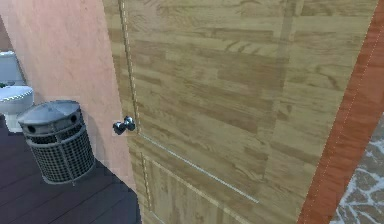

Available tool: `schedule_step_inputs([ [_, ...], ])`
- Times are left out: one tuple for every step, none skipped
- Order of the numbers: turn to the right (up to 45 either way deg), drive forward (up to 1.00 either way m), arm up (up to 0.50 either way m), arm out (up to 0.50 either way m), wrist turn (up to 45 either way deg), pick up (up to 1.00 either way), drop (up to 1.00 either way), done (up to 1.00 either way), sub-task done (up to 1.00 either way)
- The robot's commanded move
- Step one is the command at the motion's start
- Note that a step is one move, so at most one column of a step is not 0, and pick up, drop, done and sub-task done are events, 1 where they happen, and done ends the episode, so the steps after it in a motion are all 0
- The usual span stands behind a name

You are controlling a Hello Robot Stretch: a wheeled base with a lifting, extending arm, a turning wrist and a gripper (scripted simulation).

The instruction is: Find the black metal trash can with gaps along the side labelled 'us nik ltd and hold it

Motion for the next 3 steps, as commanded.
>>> schedule_step_inputs([
  [0.0,0.00,-0.30,0.00,0.0,0.00,0.00,0.00,0.00],
  [0.0,0.00,0.00,0.00,0.0,1.00,0.00,0.00,0.00],
  [0.0,0.00,0.10,0.00,0.0,0.00,0.00,0.00,0.00],
])
